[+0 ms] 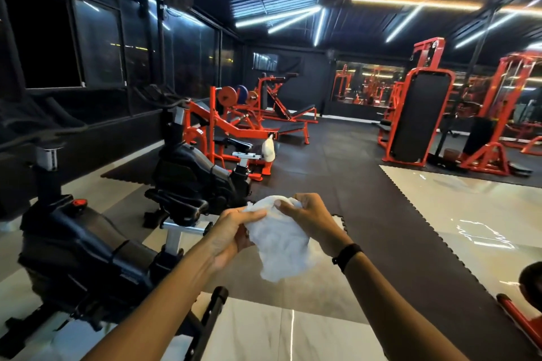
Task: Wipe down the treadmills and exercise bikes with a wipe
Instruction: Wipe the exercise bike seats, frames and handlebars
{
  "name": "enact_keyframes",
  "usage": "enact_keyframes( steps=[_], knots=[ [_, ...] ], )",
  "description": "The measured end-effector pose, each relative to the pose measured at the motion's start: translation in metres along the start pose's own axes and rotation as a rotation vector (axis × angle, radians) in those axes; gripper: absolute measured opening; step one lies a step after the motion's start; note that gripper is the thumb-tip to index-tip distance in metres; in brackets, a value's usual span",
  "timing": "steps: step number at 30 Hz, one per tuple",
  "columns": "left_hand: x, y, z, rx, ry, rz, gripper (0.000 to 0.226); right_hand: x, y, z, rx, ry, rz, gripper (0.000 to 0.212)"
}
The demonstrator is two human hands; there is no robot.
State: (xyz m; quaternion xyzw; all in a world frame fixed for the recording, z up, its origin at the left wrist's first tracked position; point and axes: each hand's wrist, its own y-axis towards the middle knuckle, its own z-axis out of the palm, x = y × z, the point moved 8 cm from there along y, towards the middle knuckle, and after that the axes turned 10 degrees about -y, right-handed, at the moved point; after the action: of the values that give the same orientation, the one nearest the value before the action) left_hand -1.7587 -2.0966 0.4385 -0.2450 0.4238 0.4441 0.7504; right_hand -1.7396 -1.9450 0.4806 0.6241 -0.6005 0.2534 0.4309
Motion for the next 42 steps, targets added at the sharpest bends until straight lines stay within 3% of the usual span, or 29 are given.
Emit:
enact_keyframes(
  steps=[5,10,14,17,20,21,24,29,32,38,42],
  knots=[
    [0.005,0.041,-0.019,-0.141,-0.157,0.032,0.02,-0.035,0.041,0.01,0.05,0.124,0.114,0.048],
    [0.017,0.086,-0.055,-0.29,-0.105,0.048,0.031,-0.082,0.08,0.042,0.389,0.384,0.354,0.061],
    [0.022,0.124,-0.086,-0.396,-0.059,0.029,0.026,-0.11,0.12,0.064,0.505,0.485,0.4,0.074],
    [0.016,0.156,-0.096,-0.447,-0.005,0.051,0.017,-0.12,0.162,0.061,0.526,0.631,0.363,0.054],
    [0.006,0.193,-0.105,-0.542,0.026,0.118,0.015,-0.129,0.21,0.045,0.487,0.616,0.281,0.036],
    [0.004,0.208,-0.11,-0.58,0.047,0.143,0.014,-0.133,0.226,0.04,0.453,0.6,0.253,0.036],
    [0.001,0.231,-0.126,-0.707,0.074,0.193,0.015,-0.154,0.266,0.035,0.317,0.43,0.194,0.07],
    [-0.015,0.243,-0.157,-0.786,0.167,0.288,0.033,-0.14,0.32,0.06,0.335,0.168,-0.081,0.039],
    [-0.029,0.247,-0.175,-0.745,0.37,0.302,0.04,-0.132,0.346,0.088,0.37,0.003,-0.197,0.035],
    [-0.051,0.253,-0.244,-0.832,0.884,0.212,0.008,-0.128,0.389,0.176,0.487,-0.351,-0.485,0.005],
    [-0.048,0.27,-0.296,-0.835,1.058,0.01,0.018,-0.146,0.413,0.235,0.653,-0.505,-0.542,0.021]
  ],
)
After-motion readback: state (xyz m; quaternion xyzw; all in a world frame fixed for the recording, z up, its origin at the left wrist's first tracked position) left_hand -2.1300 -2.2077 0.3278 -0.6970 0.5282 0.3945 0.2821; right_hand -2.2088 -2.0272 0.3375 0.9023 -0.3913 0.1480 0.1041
